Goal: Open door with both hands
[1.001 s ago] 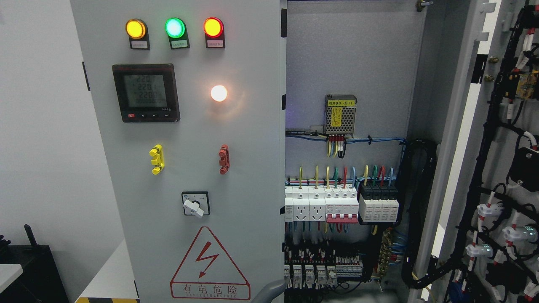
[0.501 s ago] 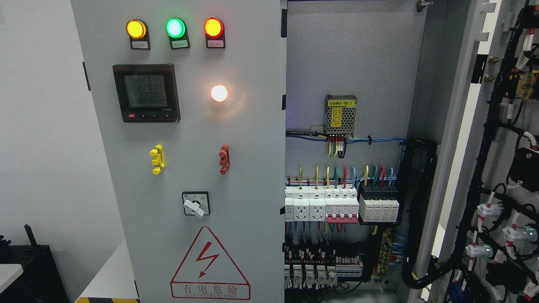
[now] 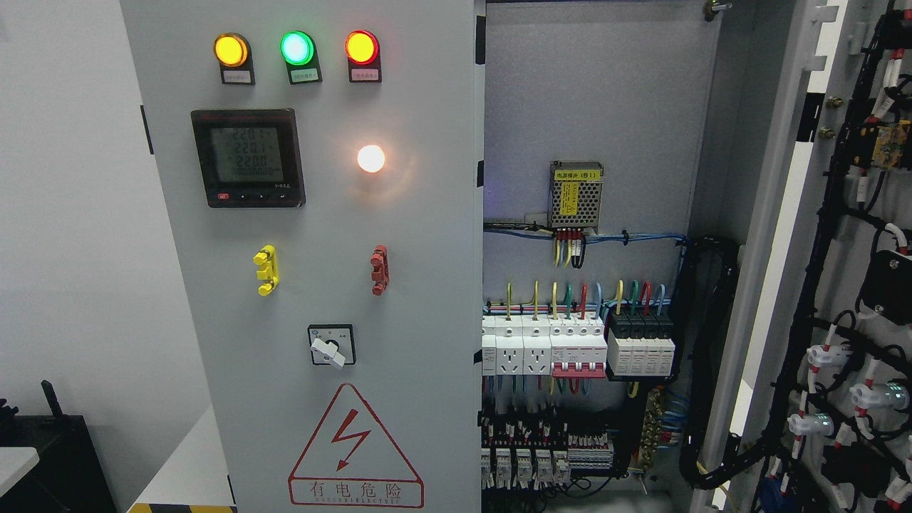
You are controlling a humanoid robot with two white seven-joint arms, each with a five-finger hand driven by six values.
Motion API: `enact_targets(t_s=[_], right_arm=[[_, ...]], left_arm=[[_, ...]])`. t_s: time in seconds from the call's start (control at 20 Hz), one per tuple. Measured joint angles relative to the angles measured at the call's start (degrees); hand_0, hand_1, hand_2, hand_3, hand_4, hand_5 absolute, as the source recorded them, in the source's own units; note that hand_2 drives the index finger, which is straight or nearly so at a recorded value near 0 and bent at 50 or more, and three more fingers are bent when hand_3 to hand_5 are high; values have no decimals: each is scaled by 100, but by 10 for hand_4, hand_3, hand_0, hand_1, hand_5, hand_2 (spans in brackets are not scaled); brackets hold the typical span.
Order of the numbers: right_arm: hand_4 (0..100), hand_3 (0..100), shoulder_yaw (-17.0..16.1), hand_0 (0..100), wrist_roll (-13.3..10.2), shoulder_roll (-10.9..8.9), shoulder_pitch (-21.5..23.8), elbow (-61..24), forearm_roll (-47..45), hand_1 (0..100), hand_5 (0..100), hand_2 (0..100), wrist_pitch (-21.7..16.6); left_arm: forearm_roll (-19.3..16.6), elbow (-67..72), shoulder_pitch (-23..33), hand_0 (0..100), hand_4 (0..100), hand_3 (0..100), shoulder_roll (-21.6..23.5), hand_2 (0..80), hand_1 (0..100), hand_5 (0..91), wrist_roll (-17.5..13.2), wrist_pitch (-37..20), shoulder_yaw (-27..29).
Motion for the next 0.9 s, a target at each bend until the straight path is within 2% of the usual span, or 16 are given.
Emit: enact_targets(t_s=[0.15, 0.4, 0.7, 0.9], right_arm=[[0, 0, 0, 0, 0, 1, 0, 0, 0, 0, 0, 0, 0], [0, 0, 0, 0, 0, 1, 0, 0, 0, 0, 0, 0, 0], [0, 0, 0, 0, 0, 1, 0, 0, 0, 0, 0, 0, 0], [0, 0, 0, 0, 0, 1, 0, 0, 0, 0, 0, 0, -1]], left_arm=[[-206, 499, 335, 0, 42, 0, -72, 0, 0, 0, -10, -187, 16], [-614, 1630, 589, 0, 42, 0, -488, 0, 0, 0, -72, -411, 48], [-948, 3344, 677, 0, 41, 0, -1271, 0, 0, 0, -98, -782, 161], [-1362, 4495, 640, 0, 41, 0, -1895, 0, 0, 0, -101, -914, 465]])
